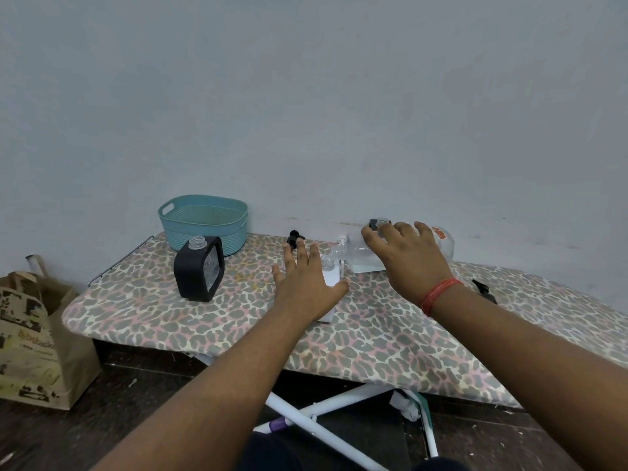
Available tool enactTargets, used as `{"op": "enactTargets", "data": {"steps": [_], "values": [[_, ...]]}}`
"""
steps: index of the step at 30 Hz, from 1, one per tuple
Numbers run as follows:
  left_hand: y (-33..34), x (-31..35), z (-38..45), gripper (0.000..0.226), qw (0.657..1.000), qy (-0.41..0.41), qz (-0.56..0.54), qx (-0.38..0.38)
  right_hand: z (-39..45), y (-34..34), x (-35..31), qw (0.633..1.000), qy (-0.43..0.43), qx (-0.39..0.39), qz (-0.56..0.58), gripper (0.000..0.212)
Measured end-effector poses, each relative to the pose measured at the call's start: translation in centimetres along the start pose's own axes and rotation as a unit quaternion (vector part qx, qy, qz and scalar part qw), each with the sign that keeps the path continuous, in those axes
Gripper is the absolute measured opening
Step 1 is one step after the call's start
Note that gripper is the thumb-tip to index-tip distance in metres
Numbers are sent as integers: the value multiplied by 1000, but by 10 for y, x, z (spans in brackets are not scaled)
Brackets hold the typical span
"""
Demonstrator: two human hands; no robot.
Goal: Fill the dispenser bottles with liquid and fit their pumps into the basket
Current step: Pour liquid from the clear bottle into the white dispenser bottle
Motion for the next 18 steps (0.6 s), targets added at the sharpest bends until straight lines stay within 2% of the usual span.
{"op": "enactTargets", "data": {"steps": [18], "values": [[0,1,0,108,1000,-3,3,2,1,-3,0,1000,-1,-2,-6,74]]}}
Point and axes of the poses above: each hand's wrist, its own z-axis towards the middle knuckle, its own y-axis out of the palm, x = y × z, the point moved 2 cm from there along z, towards the middle knuckle, and after that the axes turned 4 degrees about -x, right-handed, at the moved point
